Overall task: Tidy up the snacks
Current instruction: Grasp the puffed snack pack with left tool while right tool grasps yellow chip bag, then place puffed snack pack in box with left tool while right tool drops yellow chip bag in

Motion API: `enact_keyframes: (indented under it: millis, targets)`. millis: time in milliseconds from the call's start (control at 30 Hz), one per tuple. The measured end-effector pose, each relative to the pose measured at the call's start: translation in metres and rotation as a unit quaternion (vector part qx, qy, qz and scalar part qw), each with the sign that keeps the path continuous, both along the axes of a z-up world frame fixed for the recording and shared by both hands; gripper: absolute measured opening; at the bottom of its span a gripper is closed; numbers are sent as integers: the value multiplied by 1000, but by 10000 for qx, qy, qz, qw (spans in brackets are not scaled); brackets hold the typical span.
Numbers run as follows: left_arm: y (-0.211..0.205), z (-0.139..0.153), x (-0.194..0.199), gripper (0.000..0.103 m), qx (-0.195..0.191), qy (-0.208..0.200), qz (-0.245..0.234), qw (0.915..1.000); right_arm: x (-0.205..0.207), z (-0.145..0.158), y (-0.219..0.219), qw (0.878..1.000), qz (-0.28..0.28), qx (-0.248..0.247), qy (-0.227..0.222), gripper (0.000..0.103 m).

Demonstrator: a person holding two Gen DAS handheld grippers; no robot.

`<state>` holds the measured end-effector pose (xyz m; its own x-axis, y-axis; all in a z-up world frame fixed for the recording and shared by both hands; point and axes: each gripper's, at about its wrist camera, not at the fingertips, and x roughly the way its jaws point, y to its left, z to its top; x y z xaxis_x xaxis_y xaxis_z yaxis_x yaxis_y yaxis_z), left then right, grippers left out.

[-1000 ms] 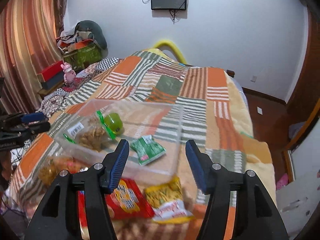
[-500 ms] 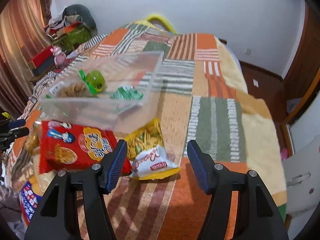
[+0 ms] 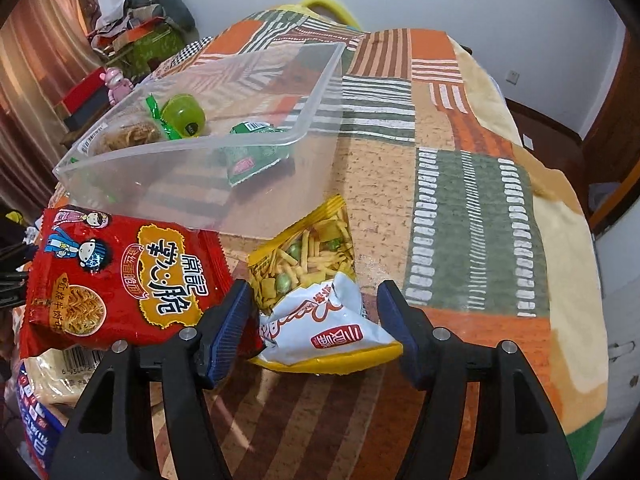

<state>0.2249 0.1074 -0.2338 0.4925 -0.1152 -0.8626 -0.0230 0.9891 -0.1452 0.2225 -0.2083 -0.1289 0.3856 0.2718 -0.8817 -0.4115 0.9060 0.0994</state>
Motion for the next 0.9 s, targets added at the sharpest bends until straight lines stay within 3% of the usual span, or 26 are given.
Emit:
enact_keyframes:
  millis: [67, 100, 200, 500, 900]
  targets:
    - [-1, 0, -1, 45, 87, -37, -9, 10000, -2, 1, -1, 10000, 20, 24, -26, 53]
    - [-1, 0, -2, 45, 91, -46, -4, 9999, -3, 2, -1, 10000, 31, 33, -41, 42]
    - [0, 2, -6, 44, 113, -56, 46, 9999, -6, 4, 0, 9999, 77, 80, -35, 39]
    - [20, 27, -19, 44, 192, -298, 331, 9988, -16, 17, 1, 9996, 15, 53, -270, 37]
    - [11, 96, -6, 44, 193, -1109, 264, 9933, -17, 74, -12, 9947, -146, 235, -989, 37]
